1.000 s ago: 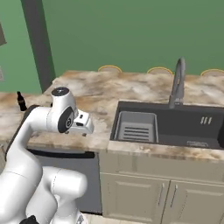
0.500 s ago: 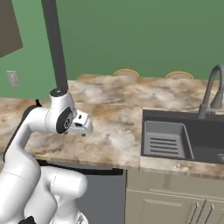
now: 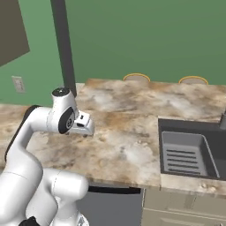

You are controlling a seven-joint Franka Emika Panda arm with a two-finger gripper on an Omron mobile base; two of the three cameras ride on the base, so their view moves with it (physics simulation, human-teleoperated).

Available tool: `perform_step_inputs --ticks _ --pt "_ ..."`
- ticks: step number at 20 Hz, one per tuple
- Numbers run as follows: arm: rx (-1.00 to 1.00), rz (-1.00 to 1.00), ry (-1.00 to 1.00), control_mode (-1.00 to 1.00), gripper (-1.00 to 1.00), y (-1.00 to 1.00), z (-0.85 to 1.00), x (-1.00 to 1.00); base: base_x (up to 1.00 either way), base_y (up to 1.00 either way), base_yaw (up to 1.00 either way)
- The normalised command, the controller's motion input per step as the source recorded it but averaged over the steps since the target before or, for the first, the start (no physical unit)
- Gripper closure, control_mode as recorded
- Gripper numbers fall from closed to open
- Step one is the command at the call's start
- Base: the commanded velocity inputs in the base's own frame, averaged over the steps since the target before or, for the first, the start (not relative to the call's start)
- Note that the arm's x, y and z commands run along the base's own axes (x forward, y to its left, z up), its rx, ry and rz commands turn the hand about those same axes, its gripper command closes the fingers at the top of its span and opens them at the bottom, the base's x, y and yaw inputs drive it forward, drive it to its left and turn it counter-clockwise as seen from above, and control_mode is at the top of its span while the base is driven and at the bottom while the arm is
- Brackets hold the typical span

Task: Move the drinks to the dining counter.

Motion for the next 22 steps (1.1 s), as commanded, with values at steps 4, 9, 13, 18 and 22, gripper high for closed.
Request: perform_step_inputs --ticks 4,9,13,18,22 --pt "0.0 0.0 0.0 1.0 -1.0 0.0 0.0 0.0 0.24 0.74 0.06" --pt "0.0 0.0 0.0 1.0 -1.0 0.0 0.0 0.0 0.34 0.66 0.05" --pt "-0.01 0.01 0.0 -1.0 -1.0 0.15 -0.04 0.12 0.31 0.44 0.04" --pt "-0.02 0.05 0.0 -1.0 -1.0 0.61 -0.11 0.5 0.0 0.0 0.0" --pt "0.0 0.04 0.0 -1.0 -1.0 0.5 -0.01 0.53 0.0 0.0 0.0"
